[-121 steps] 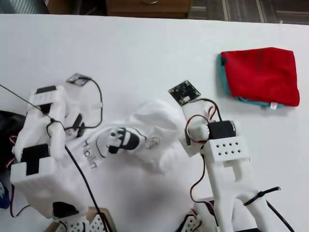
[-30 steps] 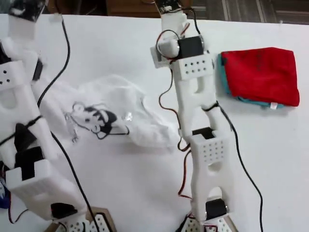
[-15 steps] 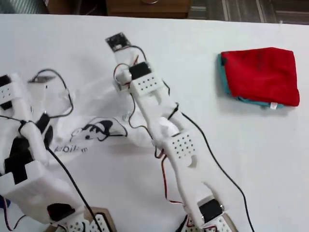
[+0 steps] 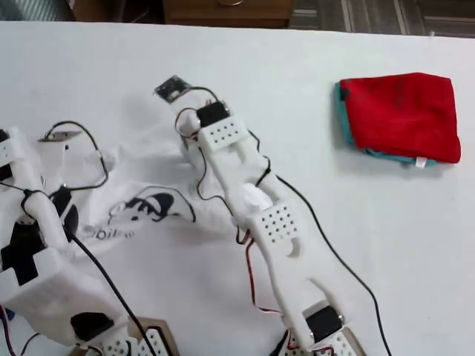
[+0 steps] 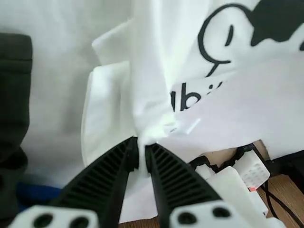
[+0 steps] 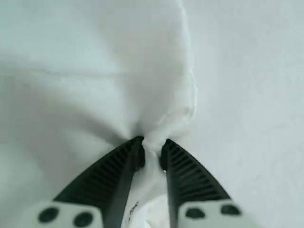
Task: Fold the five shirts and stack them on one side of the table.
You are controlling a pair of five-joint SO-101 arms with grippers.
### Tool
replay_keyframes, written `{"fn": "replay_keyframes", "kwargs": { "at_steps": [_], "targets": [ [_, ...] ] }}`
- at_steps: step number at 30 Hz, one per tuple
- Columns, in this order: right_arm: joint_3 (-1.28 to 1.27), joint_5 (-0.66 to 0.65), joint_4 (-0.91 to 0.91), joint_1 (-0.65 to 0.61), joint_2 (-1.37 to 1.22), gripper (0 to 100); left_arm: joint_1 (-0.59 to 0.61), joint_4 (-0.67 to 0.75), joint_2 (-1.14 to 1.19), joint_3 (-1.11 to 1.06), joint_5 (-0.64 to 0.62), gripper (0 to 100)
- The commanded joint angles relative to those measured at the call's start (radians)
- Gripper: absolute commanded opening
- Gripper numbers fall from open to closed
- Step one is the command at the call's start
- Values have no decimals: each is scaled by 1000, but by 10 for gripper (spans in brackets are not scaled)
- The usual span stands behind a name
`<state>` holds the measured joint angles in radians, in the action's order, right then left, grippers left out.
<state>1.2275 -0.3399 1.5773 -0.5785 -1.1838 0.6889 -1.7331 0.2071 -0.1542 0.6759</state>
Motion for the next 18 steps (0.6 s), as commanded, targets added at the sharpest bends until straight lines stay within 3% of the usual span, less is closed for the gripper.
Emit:
{"fn": "replay_keyframes", "kwargs": {
  "at_steps": [1, 7, 10, 18],
  "targets": [
    [21, -49, 97, 5, 16, 22, 8, 6, -14, 7, 6, 28],
    [147, -49, 194, 62, 94, 19, -2, 6, -14, 10, 5, 28],
    [89, -49, 196, 97, 194, 19, -25, -8, -14, 45, 2, 28],
    [-663, 17, 151, 124, 742, 20, -84, -48, -14, 163, -80, 28]
  ]
}}
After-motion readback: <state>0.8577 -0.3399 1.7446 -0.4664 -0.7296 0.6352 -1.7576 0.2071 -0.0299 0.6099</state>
